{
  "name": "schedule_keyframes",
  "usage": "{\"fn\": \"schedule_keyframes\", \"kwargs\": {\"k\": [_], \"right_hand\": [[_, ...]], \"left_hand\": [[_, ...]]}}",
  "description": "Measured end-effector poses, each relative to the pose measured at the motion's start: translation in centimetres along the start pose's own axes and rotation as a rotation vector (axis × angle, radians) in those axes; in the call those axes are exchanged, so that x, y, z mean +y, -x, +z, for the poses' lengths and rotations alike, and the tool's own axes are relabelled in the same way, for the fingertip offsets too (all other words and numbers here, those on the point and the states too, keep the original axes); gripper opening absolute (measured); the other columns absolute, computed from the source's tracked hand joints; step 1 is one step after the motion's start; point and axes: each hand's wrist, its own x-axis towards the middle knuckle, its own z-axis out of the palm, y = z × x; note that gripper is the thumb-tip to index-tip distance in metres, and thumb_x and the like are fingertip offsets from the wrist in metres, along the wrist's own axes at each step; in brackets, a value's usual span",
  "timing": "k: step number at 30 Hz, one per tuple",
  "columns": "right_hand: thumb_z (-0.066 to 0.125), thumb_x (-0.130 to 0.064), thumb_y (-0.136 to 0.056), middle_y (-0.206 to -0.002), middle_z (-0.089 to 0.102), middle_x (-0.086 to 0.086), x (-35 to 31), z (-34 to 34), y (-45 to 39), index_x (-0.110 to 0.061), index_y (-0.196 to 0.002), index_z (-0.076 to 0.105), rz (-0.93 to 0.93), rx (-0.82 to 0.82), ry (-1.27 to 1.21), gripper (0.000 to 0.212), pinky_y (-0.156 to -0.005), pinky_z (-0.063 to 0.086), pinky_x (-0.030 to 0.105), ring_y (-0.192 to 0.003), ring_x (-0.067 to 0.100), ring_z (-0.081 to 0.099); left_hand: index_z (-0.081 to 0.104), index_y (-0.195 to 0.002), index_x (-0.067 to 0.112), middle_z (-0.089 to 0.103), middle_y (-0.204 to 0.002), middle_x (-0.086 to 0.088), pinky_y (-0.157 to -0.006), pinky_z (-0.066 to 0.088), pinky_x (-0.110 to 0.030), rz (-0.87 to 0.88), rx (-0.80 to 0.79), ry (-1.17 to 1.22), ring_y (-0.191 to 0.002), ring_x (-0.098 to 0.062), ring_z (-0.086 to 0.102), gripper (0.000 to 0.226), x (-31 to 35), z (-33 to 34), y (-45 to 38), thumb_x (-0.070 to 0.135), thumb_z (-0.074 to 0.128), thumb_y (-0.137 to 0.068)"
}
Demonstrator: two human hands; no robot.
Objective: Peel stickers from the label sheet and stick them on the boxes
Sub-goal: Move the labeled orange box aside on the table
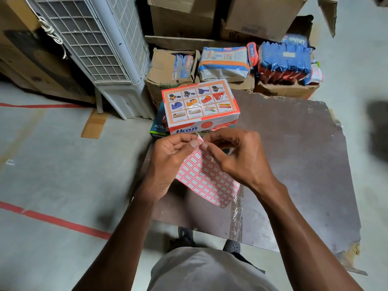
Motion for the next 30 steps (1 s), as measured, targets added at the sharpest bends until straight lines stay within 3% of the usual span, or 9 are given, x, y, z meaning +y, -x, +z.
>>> {"fn": "schedule_keyframes", "kwargs": {"k": [8, 12, 20, 30], "right_hand": [[0.074, -0.022, -0.094, -0.095, 0.078, -0.006, 0.19, 0.14, 0.11, -0.011, -0.101, 0.078, -0.034, 0.052, -0.032, 0.014, -0.075, 0.064, 0.028, -0.083, 0.004, 0.074], [0.07, -0.024, -0.097, -0.094, 0.078, -0.005, 0.12, -0.03, 0.15, -0.01, -0.1, 0.078, -0.063, 0.039, -0.029, 0.016, -0.075, 0.063, 0.023, -0.081, 0.003, 0.074], [0.064, -0.029, -0.1, -0.092, 0.072, -0.015, 0.75, 0.27, 0.15, -0.016, -0.098, 0.074, -0.048, 0.001, 0.005, 0.016, -0.074, 0.057, 0.011, -0.084, 0.0, 0.071], [0.075, -0.022, -0.094, -0.097, 0.077, -0.009, 0.55, 0.34, 0.31, -0.016, -0.106, 0.076, -0.032, -0.034, -0.068, 0.013, -0.079, 0.062, 0.022, -0.087, 0.001, 0.073]], "left_hand": [[0.073, -0.097, 0.025, 0.079, -0.088, 0.011, -0.069, 0.06, -0.022, 0.032, -0.005, -0.017, -0.084, -0.018, 0.077, 0.008, 0.57, 0.03, 0.06, 0.022, 0.07, -0.089], [0.073, -0.093, 0.024, 0.078, -0.081, 0.014, -0.063, 0.057, -0.017, 0.037, -0.008, -0.032, -0.077, -0.012, 0.077, 0.013, 0.87, 0.18, 0.24, 0.012, 0.069, -0.093], [0.073, -0.093, 0.025, 0.078, -0.081, 0.012, -0.063, 0.058, -0.018, 0.004, 0.0, -0.056, -0.076, -0.013, 0.077, 0.01, 0.65, 0.17, 0.45, 0.015, 0.07, -0.093], [0.073, -0.091, 0.023, 0.078, -0.077, 0.01, -0.062, 0.057, -0.018, -0.001, 0.018, -0.024, -0.072, -0.013, 0.076, 0.014, 0.84, 0.05, 0.69, 0.01, 0.068, -0.095]]}}
